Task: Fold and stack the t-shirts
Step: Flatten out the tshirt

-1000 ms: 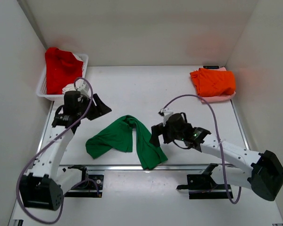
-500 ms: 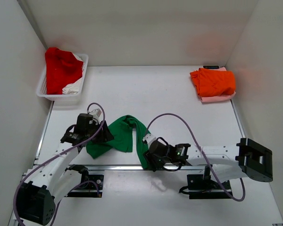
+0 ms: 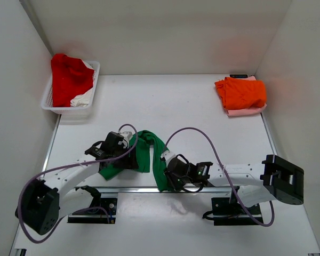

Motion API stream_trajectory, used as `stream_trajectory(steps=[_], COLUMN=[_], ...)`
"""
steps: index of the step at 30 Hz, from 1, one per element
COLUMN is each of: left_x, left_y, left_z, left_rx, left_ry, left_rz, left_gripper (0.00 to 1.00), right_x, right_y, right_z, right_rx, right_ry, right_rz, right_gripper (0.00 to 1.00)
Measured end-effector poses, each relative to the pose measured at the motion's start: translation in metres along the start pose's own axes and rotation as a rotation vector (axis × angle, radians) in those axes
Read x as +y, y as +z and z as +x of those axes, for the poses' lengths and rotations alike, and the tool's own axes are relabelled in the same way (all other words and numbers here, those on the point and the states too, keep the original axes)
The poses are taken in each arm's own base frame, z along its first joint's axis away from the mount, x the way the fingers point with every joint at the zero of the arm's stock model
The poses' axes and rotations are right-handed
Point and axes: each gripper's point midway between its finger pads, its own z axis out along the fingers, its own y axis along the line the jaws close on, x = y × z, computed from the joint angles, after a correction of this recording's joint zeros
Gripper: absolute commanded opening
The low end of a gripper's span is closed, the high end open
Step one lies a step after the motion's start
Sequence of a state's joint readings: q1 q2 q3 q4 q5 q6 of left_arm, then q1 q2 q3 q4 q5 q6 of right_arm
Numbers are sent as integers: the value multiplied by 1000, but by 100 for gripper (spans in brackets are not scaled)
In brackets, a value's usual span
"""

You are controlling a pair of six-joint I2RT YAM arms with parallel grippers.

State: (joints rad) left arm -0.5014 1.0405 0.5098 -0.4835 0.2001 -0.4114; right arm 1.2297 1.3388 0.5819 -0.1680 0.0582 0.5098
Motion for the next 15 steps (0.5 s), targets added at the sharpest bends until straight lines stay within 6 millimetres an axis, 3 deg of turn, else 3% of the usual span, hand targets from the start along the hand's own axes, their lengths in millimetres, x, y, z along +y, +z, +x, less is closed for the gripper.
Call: stream_trajectory(steps=[5, 15], left_x=[2, -29], left_y=[13, 25], left_z=[20, 24], left_rx=[96, 104], left_ry=[-23, -83], left_rz=[-36, 23], left_gripper=[69, 67], right_x=[-8, -7], right_y=[-2, -1], right_z=[-1, -2], right_rx=[-3, -4], right_ry=[26, 28], right_rz=[5, 1], right_gripper=[0, 0])
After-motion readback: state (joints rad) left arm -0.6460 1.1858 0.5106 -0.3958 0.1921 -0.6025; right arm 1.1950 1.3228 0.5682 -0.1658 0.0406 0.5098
